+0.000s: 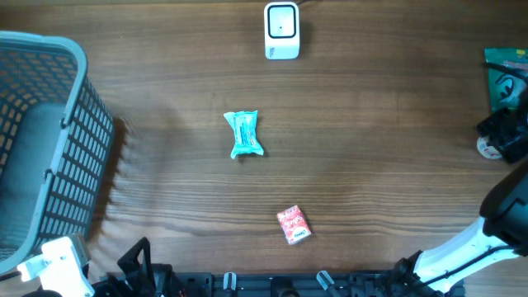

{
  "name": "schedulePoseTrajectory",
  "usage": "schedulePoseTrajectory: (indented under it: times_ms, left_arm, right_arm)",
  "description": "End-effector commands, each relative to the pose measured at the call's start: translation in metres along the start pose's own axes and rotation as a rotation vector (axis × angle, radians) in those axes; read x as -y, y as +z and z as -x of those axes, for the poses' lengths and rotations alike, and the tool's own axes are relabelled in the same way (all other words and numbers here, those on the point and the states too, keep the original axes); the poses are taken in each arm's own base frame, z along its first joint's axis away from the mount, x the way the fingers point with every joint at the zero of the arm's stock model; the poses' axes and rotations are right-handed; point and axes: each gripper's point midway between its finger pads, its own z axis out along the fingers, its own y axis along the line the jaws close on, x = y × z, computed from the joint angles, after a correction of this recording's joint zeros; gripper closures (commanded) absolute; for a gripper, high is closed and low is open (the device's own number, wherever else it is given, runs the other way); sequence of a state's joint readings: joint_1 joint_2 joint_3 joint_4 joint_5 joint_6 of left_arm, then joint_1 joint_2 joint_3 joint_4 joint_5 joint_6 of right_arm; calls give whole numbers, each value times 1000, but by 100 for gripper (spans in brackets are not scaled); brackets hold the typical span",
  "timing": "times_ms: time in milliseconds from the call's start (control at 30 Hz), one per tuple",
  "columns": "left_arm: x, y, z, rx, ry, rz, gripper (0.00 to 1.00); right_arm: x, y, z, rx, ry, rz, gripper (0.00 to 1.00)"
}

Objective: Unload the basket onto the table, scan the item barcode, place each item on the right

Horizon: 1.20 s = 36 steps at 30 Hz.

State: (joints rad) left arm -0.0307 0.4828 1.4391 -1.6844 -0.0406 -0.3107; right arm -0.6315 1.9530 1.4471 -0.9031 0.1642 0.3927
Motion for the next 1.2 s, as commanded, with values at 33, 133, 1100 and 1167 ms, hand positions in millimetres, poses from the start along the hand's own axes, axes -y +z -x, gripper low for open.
schedulePoseTrajectory:
  times_ms: [33, 133, 1100, 1167]
  left_arm:
    - [-2, -1, 0, 9, 14, 8, 0]
    - [-2, -1, 0, 9, 14, 8, 0]
    - [-2, -1, 0, 9, 14, 8, 0]
    - [-2, -1, 0, 9, 14, 8, 0]
  right_arm:
    - [-7, -28, 15, 10, 21, 77, 0]
    - [-22, -87, 18, 37, 13, 121, 0]
    - [-333, -98, -433, 620, -1177, 194, 69]
    - [-326, -109, -441, 510, -1165, 213, 95]
